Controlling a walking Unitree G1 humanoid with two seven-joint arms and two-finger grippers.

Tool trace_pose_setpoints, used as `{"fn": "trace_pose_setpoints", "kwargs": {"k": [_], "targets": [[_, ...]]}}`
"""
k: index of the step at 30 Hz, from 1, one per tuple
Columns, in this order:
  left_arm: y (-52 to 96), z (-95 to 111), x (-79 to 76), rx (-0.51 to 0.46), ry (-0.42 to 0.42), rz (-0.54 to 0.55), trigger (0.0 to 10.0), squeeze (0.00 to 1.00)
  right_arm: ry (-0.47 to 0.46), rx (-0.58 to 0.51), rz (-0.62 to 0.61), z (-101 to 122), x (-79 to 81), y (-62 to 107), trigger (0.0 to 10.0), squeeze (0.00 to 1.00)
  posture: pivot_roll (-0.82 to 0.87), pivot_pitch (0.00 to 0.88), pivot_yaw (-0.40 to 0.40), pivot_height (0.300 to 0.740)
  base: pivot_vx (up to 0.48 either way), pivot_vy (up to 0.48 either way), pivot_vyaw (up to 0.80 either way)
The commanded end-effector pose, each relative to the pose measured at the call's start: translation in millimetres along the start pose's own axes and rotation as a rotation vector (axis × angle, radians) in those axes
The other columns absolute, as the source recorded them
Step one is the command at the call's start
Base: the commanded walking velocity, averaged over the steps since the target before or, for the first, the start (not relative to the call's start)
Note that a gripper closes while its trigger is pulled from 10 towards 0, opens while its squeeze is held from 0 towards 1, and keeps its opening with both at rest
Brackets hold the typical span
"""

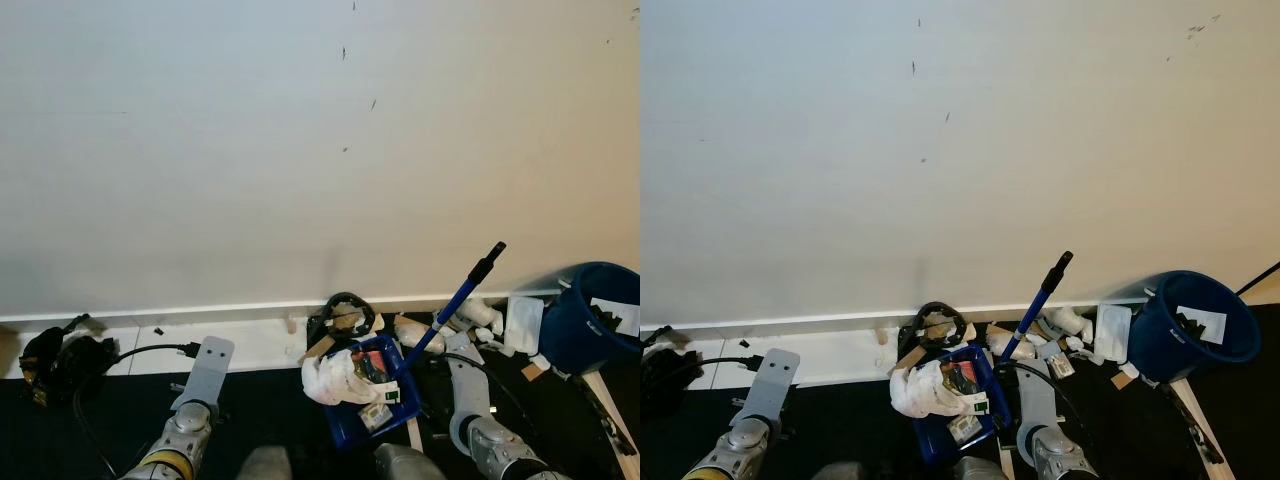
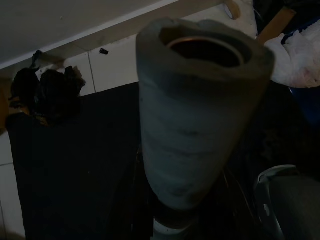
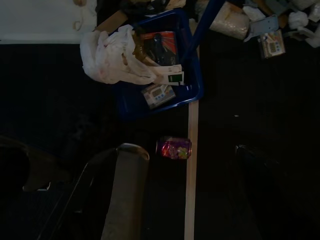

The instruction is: Sweep floor

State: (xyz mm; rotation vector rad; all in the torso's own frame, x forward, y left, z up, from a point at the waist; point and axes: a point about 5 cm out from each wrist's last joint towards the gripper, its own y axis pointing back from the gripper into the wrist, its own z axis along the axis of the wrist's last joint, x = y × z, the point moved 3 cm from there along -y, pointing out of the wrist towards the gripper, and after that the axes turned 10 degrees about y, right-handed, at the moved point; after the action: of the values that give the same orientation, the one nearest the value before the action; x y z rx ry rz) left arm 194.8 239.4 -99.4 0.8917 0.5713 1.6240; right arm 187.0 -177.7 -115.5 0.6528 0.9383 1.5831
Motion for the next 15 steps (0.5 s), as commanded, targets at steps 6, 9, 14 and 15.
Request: {"fn": "trace_pose_setpoints", "kwargs": {"k": [6, 9, 14, 15], "targets": [[0.1, 7, -9.9, -0.033, 0.093, -0.031, 10.0, 0.00, 0.017, -0.050, 0.044, 11, 2.1, -0.8, 10.0, 0.00, 0.16, 0.000, -0.106, 0.740, 0.000, 0.000, 0.00], [0.0, 7, -9.5, -0.035, 0.098, -0.031, 10.0, 0.00, 0.010, -0.052, 0.033, 13, 1.5, -1.2, 10.0, 0.00, 0.16, 0.000, -0.104, 0.740, 0.000, 0.000, 0.00], [0.6, 4, -12.9, -0.022, 0.062, -0.045, 10.0, 0.00, 0.024, -0.080, 0.023, 19, -0.5, -1.3, 10.0, 0.00, 0.15, 0.000, -0.104, 0.740, 0.000, -0.096, 0.16], [0.6, 4, -14.6, -0.022, 0.047, -0.052, 10.0, 0.00, 0.045, -0.085, 0.024, 20, -0.5, -1.3, 10.0, 0.00, 0.15, 0.000, -0.102, 0.740, 0.000, -0.480, 0.80]]}}
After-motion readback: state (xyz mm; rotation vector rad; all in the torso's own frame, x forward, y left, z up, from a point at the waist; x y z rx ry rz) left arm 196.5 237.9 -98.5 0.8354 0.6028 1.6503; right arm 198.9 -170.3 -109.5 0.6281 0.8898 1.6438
